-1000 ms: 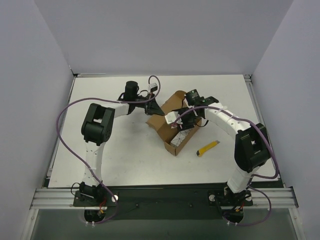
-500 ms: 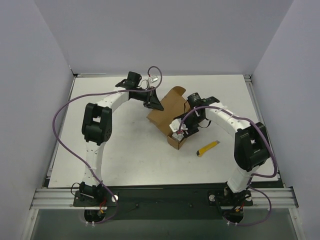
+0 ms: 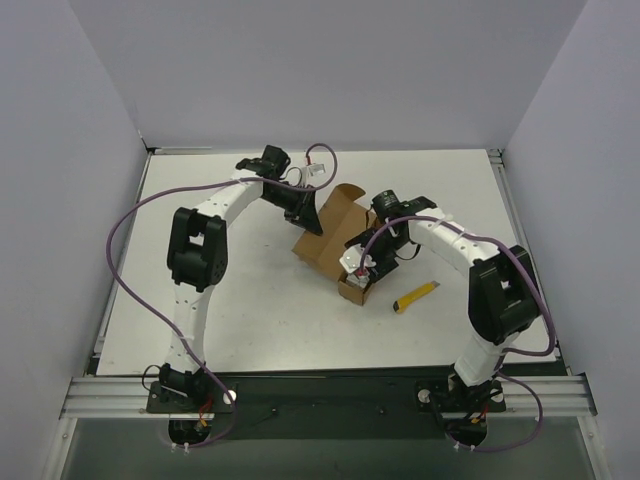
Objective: Unpack the express box
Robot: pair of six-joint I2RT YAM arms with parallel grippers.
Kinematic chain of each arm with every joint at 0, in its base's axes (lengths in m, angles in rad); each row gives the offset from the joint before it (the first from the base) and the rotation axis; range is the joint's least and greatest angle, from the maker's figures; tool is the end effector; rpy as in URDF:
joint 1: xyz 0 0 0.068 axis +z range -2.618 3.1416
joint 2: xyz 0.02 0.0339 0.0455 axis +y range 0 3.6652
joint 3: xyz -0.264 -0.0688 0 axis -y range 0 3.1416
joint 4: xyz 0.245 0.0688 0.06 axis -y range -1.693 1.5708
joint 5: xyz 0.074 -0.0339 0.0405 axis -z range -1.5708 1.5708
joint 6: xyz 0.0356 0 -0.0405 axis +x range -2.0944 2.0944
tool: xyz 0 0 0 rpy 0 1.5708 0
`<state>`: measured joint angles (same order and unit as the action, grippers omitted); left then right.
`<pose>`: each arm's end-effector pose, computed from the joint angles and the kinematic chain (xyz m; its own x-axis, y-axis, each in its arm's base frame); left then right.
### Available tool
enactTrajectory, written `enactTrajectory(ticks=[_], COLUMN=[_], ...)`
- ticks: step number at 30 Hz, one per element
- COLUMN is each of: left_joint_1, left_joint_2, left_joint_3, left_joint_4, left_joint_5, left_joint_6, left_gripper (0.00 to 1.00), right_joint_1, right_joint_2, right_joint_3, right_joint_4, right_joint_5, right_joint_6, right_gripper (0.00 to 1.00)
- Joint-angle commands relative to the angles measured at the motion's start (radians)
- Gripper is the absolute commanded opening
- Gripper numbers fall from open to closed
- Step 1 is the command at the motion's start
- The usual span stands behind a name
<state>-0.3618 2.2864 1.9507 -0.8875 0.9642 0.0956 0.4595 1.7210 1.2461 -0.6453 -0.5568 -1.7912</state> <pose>0.4352 -0.1960 0.2000 -0.8311 0.3727 -0.4128 0.5453 0.4004 -0.7364 0.3055 0.1722 0.2220 0.7451 -0.5556 -0.3690 -0.6599 -0.5336 -0.5290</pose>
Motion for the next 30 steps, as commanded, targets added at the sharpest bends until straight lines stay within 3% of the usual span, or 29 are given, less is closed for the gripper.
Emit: enactTrajectory(ticks=[1, 11, 19, 22, 30], left_joint_1=[-0.022, -0.037, -0.048, -0.051, -0.052], left_joint_2=[-0.001, 0.001, -0.007, -0.005, -0.004], left_joint_3=[0.066, 0.123, 0.123, 0.122, 0.12], left_joint_4=[-0.077, -0.114, -0.114, -0.116, -0.114], left_joint_5=[-0.038, -0.038, 0.002, 0.001, 0.019], left_joint_6=[0.122, 0.167, 0.173, 0.173, 0.176], left_gripper=[0.22, 0.23, 0.23, 0.23, 0.22], right_joint_1=[-0.001, 0.005, 0.042, 0.053, 0.051], right_joint_2=[0.029, 0.106, 0.16, 0.199, 0.229], right_joint_3=[-0.013, -0.017, -0.065, -0.059, -0.105], right_joint_4=[-0.122, -0.201, -0.086, -0.086, -0.016], right_joint_5=[0.004, 0.098, 0.178, 0.216, 0.273], right_joint_6=[-0.134, -0.235, -0.186, -0.169, -0.102], right_gripper=[0.6, 0.67, 0.69, 0.6, 0.53])
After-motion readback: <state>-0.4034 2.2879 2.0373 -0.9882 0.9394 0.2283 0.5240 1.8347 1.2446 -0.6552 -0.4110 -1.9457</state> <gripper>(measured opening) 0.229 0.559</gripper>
